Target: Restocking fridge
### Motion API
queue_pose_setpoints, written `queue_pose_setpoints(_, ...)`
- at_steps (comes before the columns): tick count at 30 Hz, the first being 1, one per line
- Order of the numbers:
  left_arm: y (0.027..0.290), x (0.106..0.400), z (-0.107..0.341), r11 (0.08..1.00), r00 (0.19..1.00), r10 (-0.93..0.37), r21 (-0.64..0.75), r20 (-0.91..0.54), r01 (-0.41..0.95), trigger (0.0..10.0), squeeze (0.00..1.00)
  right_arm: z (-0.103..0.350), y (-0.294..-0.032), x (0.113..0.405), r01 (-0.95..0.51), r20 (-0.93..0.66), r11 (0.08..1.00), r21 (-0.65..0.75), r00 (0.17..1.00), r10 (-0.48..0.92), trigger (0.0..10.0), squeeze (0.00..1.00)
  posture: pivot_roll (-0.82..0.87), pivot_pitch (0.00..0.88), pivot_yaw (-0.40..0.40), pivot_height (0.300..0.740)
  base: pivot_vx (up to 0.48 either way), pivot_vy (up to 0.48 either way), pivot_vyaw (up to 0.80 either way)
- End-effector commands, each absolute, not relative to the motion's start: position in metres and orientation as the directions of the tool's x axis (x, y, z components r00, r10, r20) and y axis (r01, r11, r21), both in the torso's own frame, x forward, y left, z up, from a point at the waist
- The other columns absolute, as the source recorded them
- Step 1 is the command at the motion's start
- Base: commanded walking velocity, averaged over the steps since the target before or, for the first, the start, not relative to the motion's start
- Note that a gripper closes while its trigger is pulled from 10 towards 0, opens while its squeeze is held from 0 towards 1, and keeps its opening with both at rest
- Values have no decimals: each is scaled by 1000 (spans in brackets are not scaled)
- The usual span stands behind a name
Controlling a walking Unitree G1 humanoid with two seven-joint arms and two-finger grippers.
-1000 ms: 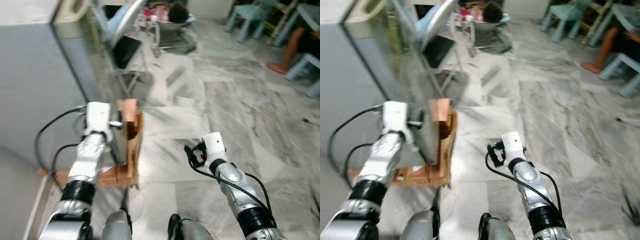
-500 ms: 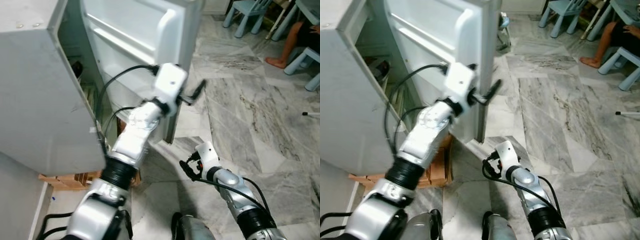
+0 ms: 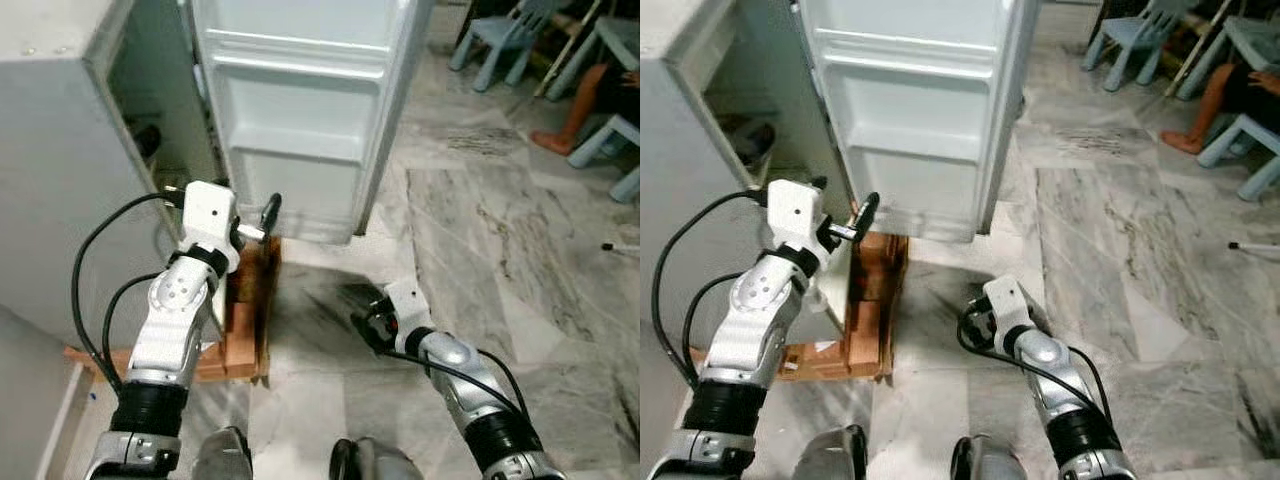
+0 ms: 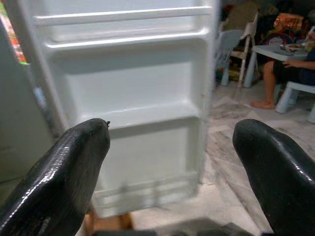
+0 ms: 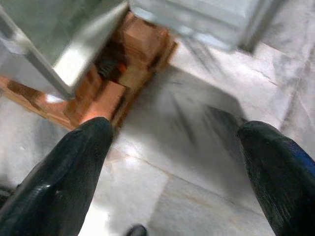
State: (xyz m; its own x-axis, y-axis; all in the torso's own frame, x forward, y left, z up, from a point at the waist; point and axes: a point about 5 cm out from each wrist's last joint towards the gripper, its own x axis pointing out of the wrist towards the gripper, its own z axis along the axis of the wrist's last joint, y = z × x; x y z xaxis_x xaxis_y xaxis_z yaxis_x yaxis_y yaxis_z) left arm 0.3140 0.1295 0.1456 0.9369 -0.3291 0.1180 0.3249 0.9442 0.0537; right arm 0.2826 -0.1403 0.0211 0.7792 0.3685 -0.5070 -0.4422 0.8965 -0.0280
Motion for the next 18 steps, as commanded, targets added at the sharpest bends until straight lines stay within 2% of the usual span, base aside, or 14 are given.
queue_pose_setpoints(1, 132, 311, 152, 948, 938, -318, 35, 140, 316, 10000, 0, 20, -142, 282, -442, -512, 896, -35, 778, 364, 10000, 0, 40, 120, -51, 740, 356, -319, 0)
queue_pose_setpoints(7, 141, 306, 150, 951, 943, -310, 51, 121, 306, 10000, 0, 19, -143, 281, -440, -509, 897, -39, 782, 361, 10000, 0, 28, 116, -40, 740, 386, -279, 0)
queue_pose_setpoints(8, 150, 300, 142, 956, 952, -292, 69, 88, 287, 10000, 0, 20, -143, 281, -436, -507, 899, -40, 784, 358, 10000, 0, 29, 115, -39, 740, 431, 0, 0)
queue_pose_setpoints(18, 177, 273, 131, 971, 976, -219, 101, 6, 217, 10000, 0, 20, -145, 283, -420, -502, 906, -42, 793, 344, 10000, 0, 41, 128, -30, 740, 430, 0, 0)
